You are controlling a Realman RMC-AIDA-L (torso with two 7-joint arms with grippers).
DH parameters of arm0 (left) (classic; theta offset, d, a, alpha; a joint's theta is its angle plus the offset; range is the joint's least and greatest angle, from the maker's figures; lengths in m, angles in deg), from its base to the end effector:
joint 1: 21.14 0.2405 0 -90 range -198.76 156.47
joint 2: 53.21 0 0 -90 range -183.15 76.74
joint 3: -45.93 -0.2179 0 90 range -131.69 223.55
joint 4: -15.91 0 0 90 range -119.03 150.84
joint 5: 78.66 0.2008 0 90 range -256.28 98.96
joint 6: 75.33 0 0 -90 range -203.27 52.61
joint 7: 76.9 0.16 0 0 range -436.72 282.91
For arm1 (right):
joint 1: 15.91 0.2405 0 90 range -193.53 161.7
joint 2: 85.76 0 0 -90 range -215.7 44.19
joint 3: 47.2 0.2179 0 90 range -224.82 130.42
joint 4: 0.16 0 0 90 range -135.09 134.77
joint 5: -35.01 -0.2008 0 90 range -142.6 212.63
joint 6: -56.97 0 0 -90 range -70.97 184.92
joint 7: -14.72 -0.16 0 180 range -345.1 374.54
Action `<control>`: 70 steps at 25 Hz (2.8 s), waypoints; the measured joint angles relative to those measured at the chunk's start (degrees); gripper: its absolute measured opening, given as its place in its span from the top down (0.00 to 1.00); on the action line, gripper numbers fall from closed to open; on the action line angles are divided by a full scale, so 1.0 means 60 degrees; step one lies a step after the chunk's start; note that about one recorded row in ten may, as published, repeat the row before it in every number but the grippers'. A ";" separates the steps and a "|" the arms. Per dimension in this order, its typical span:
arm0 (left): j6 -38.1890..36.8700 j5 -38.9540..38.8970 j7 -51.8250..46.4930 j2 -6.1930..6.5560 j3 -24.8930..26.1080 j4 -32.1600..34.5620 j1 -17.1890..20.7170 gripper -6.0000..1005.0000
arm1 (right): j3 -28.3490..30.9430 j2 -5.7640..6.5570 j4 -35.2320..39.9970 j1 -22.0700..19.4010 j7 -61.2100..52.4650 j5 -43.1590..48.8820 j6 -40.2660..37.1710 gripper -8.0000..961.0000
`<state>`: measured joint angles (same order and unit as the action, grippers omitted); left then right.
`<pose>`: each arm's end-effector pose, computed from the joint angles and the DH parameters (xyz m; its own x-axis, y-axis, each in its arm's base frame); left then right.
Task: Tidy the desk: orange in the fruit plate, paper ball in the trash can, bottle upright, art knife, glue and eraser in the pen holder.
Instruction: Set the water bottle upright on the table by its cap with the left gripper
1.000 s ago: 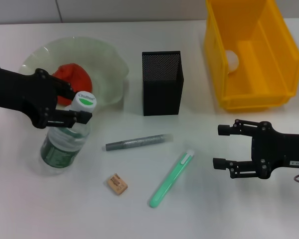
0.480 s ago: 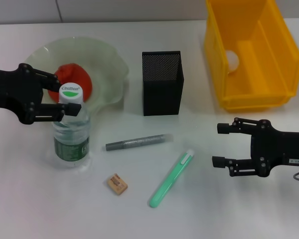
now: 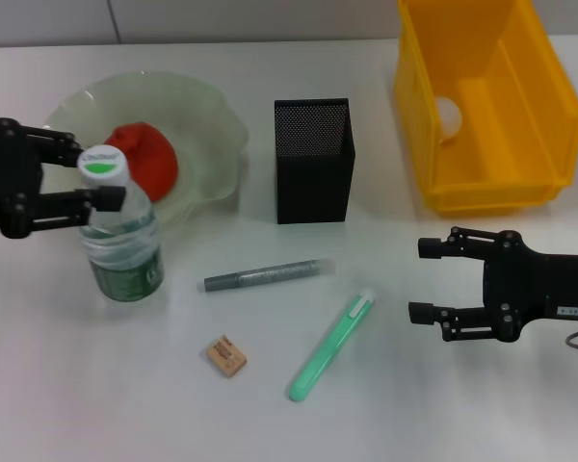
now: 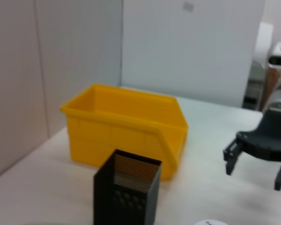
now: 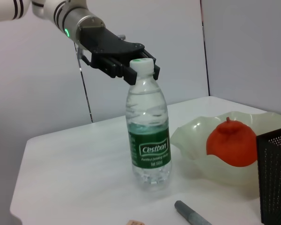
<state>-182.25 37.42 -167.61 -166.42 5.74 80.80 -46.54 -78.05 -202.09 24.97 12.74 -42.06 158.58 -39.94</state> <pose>-0.2087 0.2947 0.1013 0.9185 0.2178 0.3300 0.2950 -0.9332 -0.2053 0.2489 0.2640 -0.0083 0.8432 -0.1912 -0.5024 -0.2843 -0.9518 -0.1148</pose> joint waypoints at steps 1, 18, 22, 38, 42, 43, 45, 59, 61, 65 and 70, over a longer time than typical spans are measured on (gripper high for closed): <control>-0.0038 -0.0059 0.0104 0.0026 0.0195 -0.0137 0.0042 0.53 | -0.0001 -0.0002 0.0000 0.0000 0.0000 0.0000 -0.0007 0.15; -0.0107 -0.0085 0.1831 0.0499 0.2252 -0.2418 0.0568 0.51 | -0.0027 0.0002 -0.0001 0.0006 0.0000 0.0000 -0.0080 0.15; -0.0067 -0.0085 0.2228 0.0501 0.2475 -0.2711 0.0638 0.51 | -0.0030 0.0006 0.0000 0.0011 0.0000 0.0004 -0.0087 0.15; 0.0552 -0.0060 0.2856 0.0377 0.2685 -0.3287 0.0717 0.50 | -0.0030 0.0010 0.0048 0.0014 0.0024 0.0045 -0.0126 0.15; 0.0649 -0.0037 0.2899 0.0339 0.2668 -0.3296 0.0718 0.49 | -0.0030 0.0010 0.0086 0.0014 0.0014 0.0037 -0.0126 0.15; 0.0660 -0.0036 0.2918 0.0335 0.2668 -0.3315 0.0718 0.49 | -0.0030 0.0010 0.0088 0.0014 0.0013 0.0038 -0.0126 0.15; 0.0669 -0.0041 0.2963 0.0329 0.2670 -0.3359 0.0718 0.49 | -0.0030 0.0010 0.0095 0.0019 0.0012 0.0042 -0.0126 0.15; 0.0895 -0.0079 0.2915 0.0303 0.2764 -0.3388 0.0720 0.48 | -0.0030 0.0020 0.0118 0.0110 -0.0098 0.0050 -0.0122 0.15; 0.0941 -0.0082 0.2911 0.0273 0.2850 -0.3389 0.0719 0.48 | -0.0030 0.0022 0.0128 0.0121 -0.0116 0.0055 -0.0122 0.15; 0.0951 -0.0098 0.2934 0.0218 0.3125 -0.3389 0.0716 0.48 | -0.0029 0.0024 0.0167 0.0121 -0.0142 0.0057 -0.0121 0.15; 0.0869 -0.0106 0.2949 0.0214 0.3177 -0.3389 0.0717 0.47 | -0.0029 0.0025 0.0177 0.0141 -0.0202 0.0053 -0.0093 0.15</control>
<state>-177.03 36.78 -149.92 -165.13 24.80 60.46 -42.24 -78.22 -201.94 26.04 13.59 -43.27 158.90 -40.49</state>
